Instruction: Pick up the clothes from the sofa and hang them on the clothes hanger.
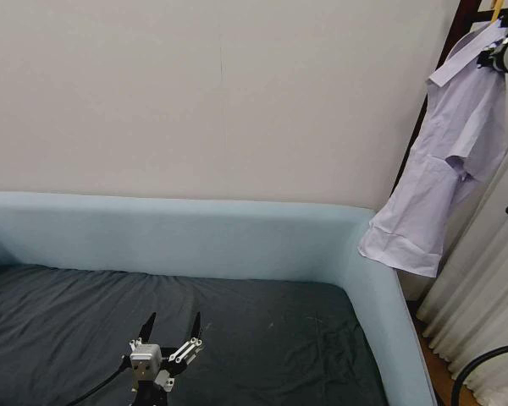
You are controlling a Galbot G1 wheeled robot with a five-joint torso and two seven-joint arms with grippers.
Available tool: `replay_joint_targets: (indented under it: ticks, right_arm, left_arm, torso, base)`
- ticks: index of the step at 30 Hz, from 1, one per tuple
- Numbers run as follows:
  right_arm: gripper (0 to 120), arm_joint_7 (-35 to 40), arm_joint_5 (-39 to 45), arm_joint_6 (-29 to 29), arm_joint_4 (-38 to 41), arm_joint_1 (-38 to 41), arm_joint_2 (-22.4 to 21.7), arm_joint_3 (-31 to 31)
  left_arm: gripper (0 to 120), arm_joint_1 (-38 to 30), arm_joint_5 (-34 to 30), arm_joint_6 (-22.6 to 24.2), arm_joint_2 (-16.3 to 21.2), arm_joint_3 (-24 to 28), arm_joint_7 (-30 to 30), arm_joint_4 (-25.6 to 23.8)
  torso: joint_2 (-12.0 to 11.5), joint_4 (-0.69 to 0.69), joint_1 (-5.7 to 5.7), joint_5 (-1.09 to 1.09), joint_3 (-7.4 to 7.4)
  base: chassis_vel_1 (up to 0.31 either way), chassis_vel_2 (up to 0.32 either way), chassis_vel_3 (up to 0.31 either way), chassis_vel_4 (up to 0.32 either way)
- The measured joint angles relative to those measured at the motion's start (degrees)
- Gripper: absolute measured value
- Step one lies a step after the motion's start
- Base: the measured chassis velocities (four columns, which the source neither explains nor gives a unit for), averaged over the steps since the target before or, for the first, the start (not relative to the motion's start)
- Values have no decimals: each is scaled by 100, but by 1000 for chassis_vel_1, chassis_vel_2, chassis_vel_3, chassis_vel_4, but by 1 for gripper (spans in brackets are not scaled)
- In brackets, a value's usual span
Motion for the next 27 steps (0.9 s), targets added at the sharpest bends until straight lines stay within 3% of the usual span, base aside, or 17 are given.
replay_joint_targets:
  ticks: [14, 27]
  right_arm:
    - [8, 121, -664, 65, -1364, 402, 890, 440]
    - [10, -46, -662, 13, -1118, 215, 659, 119]
  left_arm:
    - [100, 0, 0, 0, 0, 0, 0, 0]
    - [100, 0, -1, 0, 0, 0, 0, 0]
  torso:
    - [0, 5, 0, -2, 0]
    - [0, 1, 0, 1, 1]
  base:
    - [0, 0, 0, 0]
    - [0, 0, 0, 0]
